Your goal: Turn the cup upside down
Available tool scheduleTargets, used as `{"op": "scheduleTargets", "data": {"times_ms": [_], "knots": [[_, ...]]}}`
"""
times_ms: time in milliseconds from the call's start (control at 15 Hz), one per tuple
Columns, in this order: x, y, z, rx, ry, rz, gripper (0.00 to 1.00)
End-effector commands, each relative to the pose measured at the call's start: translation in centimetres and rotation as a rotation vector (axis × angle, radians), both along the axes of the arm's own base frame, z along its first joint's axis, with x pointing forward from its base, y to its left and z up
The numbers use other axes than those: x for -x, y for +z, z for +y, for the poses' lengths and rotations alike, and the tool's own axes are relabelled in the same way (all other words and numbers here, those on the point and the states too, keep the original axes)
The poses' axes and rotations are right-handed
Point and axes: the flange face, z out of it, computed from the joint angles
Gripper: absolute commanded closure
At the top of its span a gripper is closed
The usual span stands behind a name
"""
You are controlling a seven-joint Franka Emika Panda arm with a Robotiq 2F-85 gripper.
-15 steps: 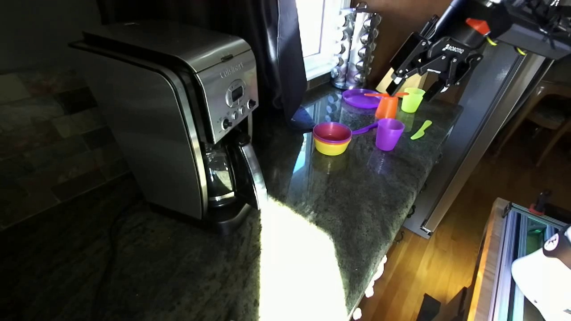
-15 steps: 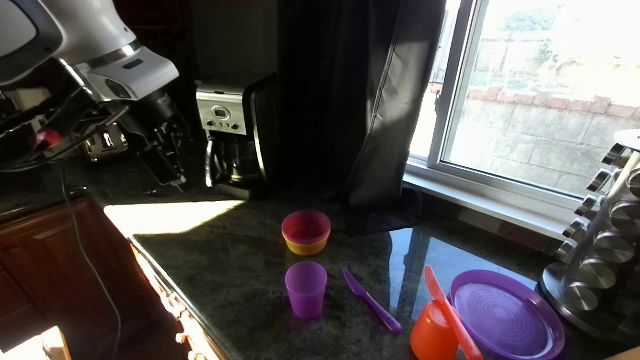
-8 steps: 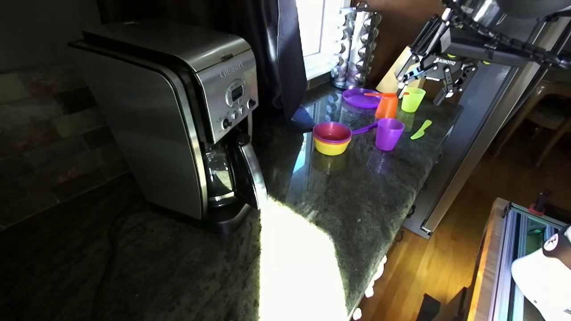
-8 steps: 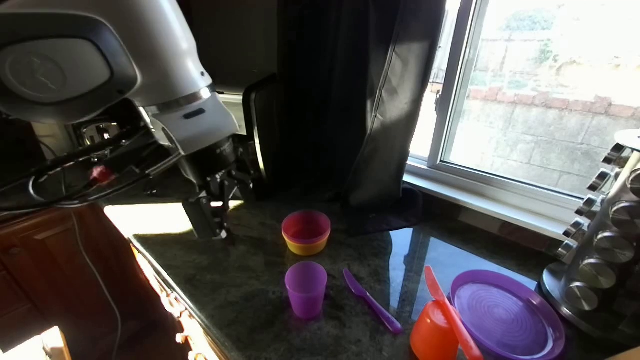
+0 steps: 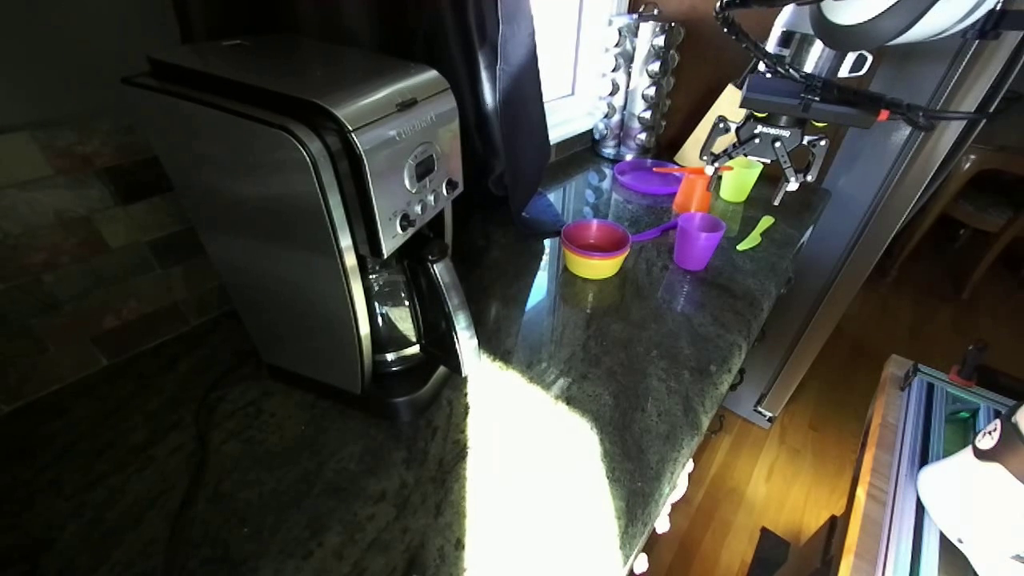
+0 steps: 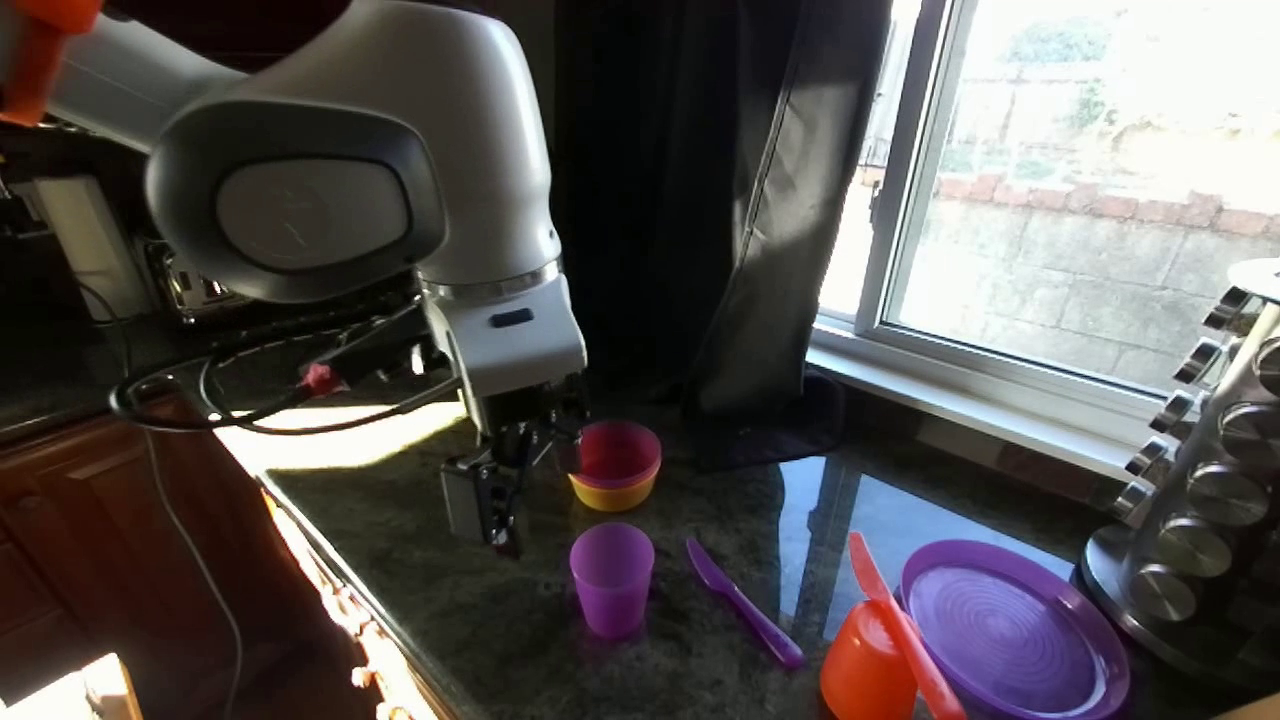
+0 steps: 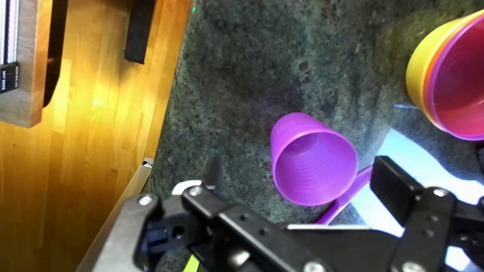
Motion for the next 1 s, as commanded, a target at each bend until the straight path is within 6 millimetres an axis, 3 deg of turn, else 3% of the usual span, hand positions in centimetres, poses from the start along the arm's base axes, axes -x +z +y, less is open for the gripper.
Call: {"op": "scheduleTargets", "data": {"times_ms": [0, 533, 933], "knots": [[-1.7, -0.4, -1.7, -0.045, 0.024, 0.011, 0.00], [-2.8, -1.3, -4.6, -0.111, 0.250, -0.011, 0.00], [-3.8, -2.4, -6.8, -0.146, 0.221, 0.005, 0.00]]}}
